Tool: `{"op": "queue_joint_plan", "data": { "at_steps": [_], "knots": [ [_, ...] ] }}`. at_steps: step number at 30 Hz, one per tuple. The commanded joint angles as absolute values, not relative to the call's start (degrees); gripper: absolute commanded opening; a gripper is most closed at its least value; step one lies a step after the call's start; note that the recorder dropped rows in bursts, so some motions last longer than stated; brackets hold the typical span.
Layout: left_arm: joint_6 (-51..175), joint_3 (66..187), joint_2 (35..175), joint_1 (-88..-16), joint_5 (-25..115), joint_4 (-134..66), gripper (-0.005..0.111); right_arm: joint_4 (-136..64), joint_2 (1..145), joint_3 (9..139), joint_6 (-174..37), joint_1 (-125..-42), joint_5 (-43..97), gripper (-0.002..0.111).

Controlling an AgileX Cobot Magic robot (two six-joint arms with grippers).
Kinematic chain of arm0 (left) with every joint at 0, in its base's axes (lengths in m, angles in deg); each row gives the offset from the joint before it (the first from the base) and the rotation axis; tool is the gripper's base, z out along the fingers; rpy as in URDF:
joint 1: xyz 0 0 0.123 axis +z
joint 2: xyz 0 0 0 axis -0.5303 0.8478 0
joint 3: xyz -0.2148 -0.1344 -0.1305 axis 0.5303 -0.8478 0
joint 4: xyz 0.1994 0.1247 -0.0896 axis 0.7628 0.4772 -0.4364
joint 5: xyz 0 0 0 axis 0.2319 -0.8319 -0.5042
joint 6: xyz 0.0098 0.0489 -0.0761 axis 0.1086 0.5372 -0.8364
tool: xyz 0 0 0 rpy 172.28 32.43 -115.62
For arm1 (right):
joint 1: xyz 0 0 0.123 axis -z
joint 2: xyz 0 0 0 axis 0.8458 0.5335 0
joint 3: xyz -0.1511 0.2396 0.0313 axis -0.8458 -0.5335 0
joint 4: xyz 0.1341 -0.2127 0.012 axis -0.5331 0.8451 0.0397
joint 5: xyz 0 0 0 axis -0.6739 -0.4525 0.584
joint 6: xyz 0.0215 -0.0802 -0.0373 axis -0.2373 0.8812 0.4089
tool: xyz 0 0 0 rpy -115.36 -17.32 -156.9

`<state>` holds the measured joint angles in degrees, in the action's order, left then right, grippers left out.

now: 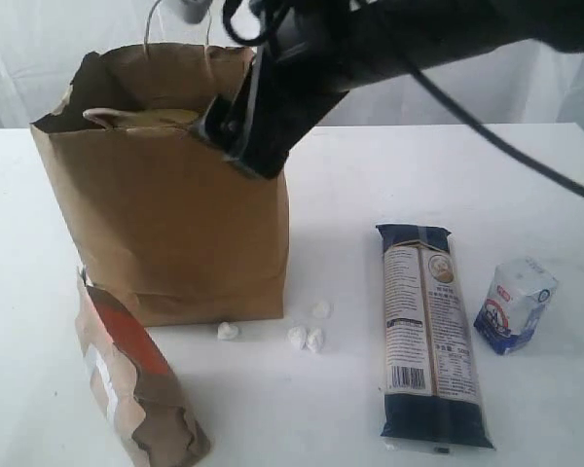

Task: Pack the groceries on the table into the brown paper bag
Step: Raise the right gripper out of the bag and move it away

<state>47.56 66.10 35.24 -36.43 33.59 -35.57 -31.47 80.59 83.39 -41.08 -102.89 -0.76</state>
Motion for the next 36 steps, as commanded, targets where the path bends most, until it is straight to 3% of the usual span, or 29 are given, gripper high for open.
{"op": "queue_joint_plan", "data": {
  "at_steps": [1,7,12,13,14,15,17,23,29,36],
  "knots": [
    [47.5,65.9,35.0,-36.8,33.7,-36.0,0.0,-11.5,75.2,83.5,-55.3,-102.8,-5.5,0.09],
    [50.0,65.9,35.0,-36.8,33.7,-35.7,0.0,14.4,73.4,83.5,-71.7,-102.6,-26.0,0.073],
    [56.7,65.9,35.0,-36.8,33.7,-34.4,0.0,19.0,73.4,83.4,-72.7,-99.6,-39.0,0.054],
    [56.7,65.9,35.0,-36.8,33.7,-34.4,0.0,19.1,73.0,83.4,-72.7,-97.0,-39.7,0.039],
    [56.7,65.9,35.0,-36.8,33.7,-34.4,0.0,19.6,72.6,83.4,-72.7,-95.6,-39.4,0.032],
    [56.7,65.9,35.0,-36.8,33.7,-34.4,0.0,21.9,71.6,83.4,-74.2,-91.9,-38.5,0.013],
    [56.7,65.9,35.0,-36.8,33.7,-34.4,0.0,23.4,69.5,83.4,-79.3,-85.3,-33.3,0.0],
    [56.7,65.9,35.0,-36.8,33.7,-34.4,0.0,6.0,59.9,79.8,-89.8,-67.8,-12.2,0.0],
    [56.7,65.9,35.0,-36.8,33.7,-34.4,0.0,5.2,36.7,61.1,-100.5,-66.6,16.3,0.0],
    [56.7,65.9,35.0,-36.8,33.7,-34.4,0.0,5.2,13.8,56.7,-102.5,-66.6,3.5,0.0]
  ]
}}
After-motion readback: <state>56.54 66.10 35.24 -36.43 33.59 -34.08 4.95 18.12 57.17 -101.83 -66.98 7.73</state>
